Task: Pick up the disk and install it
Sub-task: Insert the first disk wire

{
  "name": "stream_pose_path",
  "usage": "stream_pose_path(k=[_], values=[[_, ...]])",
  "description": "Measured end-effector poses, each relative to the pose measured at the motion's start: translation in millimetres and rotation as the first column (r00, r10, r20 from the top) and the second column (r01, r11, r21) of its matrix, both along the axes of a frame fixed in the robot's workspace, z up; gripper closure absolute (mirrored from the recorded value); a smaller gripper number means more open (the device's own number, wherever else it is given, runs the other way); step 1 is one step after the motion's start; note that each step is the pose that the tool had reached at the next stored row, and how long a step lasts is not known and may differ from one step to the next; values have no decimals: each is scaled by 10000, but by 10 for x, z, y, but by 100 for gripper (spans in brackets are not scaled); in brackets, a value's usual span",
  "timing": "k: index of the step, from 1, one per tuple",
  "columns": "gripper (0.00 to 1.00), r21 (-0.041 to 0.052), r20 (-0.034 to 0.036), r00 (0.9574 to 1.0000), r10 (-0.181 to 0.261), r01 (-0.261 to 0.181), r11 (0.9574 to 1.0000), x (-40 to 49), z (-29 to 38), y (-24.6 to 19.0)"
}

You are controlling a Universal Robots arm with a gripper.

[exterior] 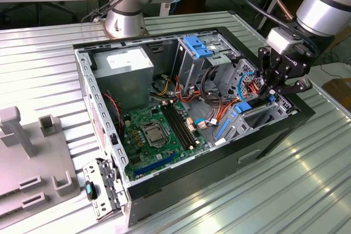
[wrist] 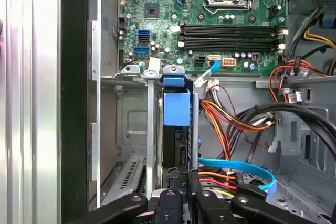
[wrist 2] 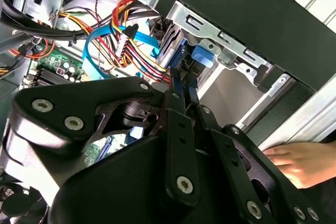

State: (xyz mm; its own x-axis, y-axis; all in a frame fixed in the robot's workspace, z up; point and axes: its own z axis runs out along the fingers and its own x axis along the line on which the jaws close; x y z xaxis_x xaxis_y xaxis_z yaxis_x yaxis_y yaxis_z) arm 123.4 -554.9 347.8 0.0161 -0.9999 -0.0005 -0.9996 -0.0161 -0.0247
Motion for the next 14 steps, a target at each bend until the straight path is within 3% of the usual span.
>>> stream_pose_path(k=[14], values=[[84,2,-1,10000,-13,13,10000,2,13,-5]])
